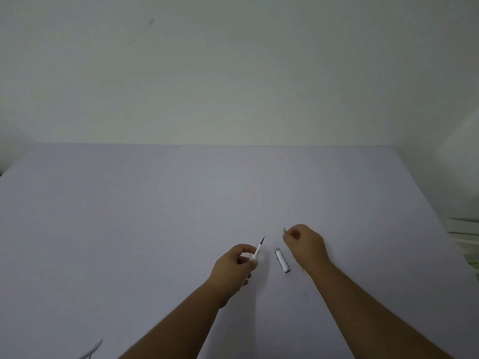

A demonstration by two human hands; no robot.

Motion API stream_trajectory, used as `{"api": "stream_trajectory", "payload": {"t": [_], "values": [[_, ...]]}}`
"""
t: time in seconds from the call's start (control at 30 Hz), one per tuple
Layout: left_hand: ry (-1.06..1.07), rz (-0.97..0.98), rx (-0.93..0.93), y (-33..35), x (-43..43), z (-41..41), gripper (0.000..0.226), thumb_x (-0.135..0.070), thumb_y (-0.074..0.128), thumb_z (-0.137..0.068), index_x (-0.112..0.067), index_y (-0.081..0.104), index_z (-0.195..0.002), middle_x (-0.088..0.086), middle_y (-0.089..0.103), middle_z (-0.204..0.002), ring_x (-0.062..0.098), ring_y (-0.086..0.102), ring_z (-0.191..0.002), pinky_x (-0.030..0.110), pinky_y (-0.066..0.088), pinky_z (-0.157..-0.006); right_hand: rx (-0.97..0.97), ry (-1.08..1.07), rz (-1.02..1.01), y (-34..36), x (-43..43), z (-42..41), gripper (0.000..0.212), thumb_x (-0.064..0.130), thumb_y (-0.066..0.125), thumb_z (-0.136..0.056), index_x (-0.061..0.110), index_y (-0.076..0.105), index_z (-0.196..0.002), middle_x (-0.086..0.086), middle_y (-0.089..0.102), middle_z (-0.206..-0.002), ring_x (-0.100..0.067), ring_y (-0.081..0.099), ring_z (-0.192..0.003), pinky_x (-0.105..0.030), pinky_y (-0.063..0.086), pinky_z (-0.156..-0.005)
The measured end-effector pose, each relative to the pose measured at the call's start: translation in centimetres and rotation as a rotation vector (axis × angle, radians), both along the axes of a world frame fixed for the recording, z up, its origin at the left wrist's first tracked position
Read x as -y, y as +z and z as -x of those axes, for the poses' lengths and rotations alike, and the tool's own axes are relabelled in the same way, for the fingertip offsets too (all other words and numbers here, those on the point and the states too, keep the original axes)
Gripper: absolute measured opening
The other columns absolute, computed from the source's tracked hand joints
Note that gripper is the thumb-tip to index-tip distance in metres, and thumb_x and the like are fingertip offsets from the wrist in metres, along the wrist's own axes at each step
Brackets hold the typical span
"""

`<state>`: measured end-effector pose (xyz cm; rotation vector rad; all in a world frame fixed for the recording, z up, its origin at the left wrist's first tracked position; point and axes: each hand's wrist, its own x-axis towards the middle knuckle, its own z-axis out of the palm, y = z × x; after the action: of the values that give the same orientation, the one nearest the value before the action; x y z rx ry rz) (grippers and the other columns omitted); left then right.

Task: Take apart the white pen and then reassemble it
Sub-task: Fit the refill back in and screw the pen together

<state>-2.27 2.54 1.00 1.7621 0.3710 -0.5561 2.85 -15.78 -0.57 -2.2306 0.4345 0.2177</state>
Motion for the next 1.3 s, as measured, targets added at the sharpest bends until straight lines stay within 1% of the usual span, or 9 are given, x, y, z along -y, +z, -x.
{"api": "stream_trajectory", "payload": {"t": [0.1, 0.23, 0.6, 0.7, 0.8, 0.93, 1.03, 1.17, 1.3], "values": [[-0.010, -0.008, 0.002, 0.1, 0.3, -0.2, 0.015, -0.020, 0.060, -0.092, -0.027, 0.065, -0.104, -0.004, 0.065, -0.082, 0.014, 0.059, -0.071, 0.023, 0.053, -0.064, 0.047, -0.118, -0.450, 2.2, -0.9, -0.3, 0.010, 0.015, 0.058, -0.085, 0.013, 0.067, -0.090, 0.001, 0.067, -0.077, -0.013, 0.053, -0.067, -0.028, 0.043, -0.071], [-0.023, -0.013, 0.010, 0.4, 0.7, -0.4, 0.016, -0.019, 0.061, -0.091, -0.025, 0.066, -0.105, -0.002, 0.066, -0.083, 0.015, 0.059, -0.071, 0.025, 0.054, -0.066, 0.030, -0.172, -0.642, 3.6, -1.7, -0.2, 0.006, 0.012, 0.061, -0.085, 0.016, 0.065, -0.087, -0.010, 0.068, -0.090, -0.013, 0.045, -0.059, -0.026, 0.041, -0.059], [-0.032, -0.017, 0.026, 1.2, 1.2, -0.3, 0.017, -0.017, 0.062, -0.090, -0.024, 0.066, -0.105, 0.000, 0.066, -0.083, 0.015, 0.059, -0.069, 0.026, 0.054, -0.067, 0.115, -0.201, -0.660, 4.4, -1.4, 1.0, 0.005, 0.009, 0.062, -0.085, 0.014, 0.064, -0.087, -0.004, 0.069, -0.089, -0.002, 0.053, -0.057, -0.019, 0.041, -0.064], [-0.031, -0.013, 0.037, 1.5, 1.2, -0.2, 0.015, -0.017, 0.062, -0.090, -0.025, 0.066, -0.102, 0.000, 0.066, -0.083, 0.014, 0.059, -0.069, 0.025, 0.054, -0.067, 0.085, -0.138, -0.617, 4.5, -1.3, 1.3, 0.007, 0.011, 0.064, -0.084, 0.011, 0.065, -0.091, -0.002, 0.069, -0.088, -0.001, 0.054, -0.058, -0.020, 0.041, -0.063], [-0.026, -0.003, 0.055, 1.9, 1.3, -0.2, 0.014, -0.018, 0.062, -0.091, -0.027, 0.065, -0.100, 0.000, 0.067, -0.084, 0.014, 0.060, -0.069, 0.025, 0.055, -0.067, 0.031, -0.031, -0.562, 4.7, -1.6, 1.9, 0.010, 0.014, 0.065, -0.084, 0.012, 0.066, -0.093, 0.003, 0.069, -0.085, -0.003, 0.057, -0.068, -0.021, 0.044, -0.065], [0.029, 0.015, 0.071, 2.3, 1.6, -0.2, 0.011, -0.018, 0.066, -0.089, -0.021, 0.062, -0.098, 0.001, 0.068, -0.086, 0.017, 0.062, -0.072, 0.030, 0.056, -0.071, -0.005, 0.081, -0.520, 4.7, -2.1, 2.6, 0.013, 0.017, 0.062, -0.086, 0.029, 0.067, -0.089, 0.009, 0.070, -0.085, -0.005, 0.062, -0.082, -0.027, 0.047, -0.077], [0.056, 0.000, 0.081, 2.4, 1.5, -0.2, 0.007, -0.015, 0.068, -0.087, -0.018, 0.062, -0.087, 0.001, 0.065, -0.081, 0.017, 0.061, -0.071, 0.029, 0.055, -0.070, -0.021, 0.100, -0.522, 4.7, -2.1, 2.6, 0.008, 0.018, 0.064, -0.086, 0.023, 0.070, -0.089, 0.007, 0.071, -0.088, -0.004, 0.063, -0.085, -0.025, 0.048, -0.076], [0.048, -0.047, 0.119, 2.8, 1.5, -0.3, 0.005, -0.014, 0.068, -0.087, -0.015, 0.063, -0.088, -0.001, 0.064, -0.078, 0.014, 0.061, -0.069, 0.021, 0.053, -0.061, -0.042, 0.070, -0.447, 4.7, -2.3, 2.3, 0.017, 0.030, 0.070, -0.081, 0.014, 0.065, -0.083, 0.004, 0.068, -0.078, -0.012, 0.061, -0.076, -0.030, 0.047, -0.075], [0.053, -0.042, 0.140, 3.3, 2.0, -0.4, 0.006, -0.015, 0.067, -0.088, -0.016, 0.062, -0.085, 0.000, 0.064, -0.078, 0.013, 0.061, -0.067, 0.019, 0.053, -0.059, -0.055, 0.024, -0.453, 4.8, -2.9, 2.4, 0.029, 0.035, 0.071, -0.078, 0.015, 0.052, -0.069, -0.001, 0.056, -0.073, -0.014, 0.047, -0.064, -0.029, 0.040, -0.064]]}}
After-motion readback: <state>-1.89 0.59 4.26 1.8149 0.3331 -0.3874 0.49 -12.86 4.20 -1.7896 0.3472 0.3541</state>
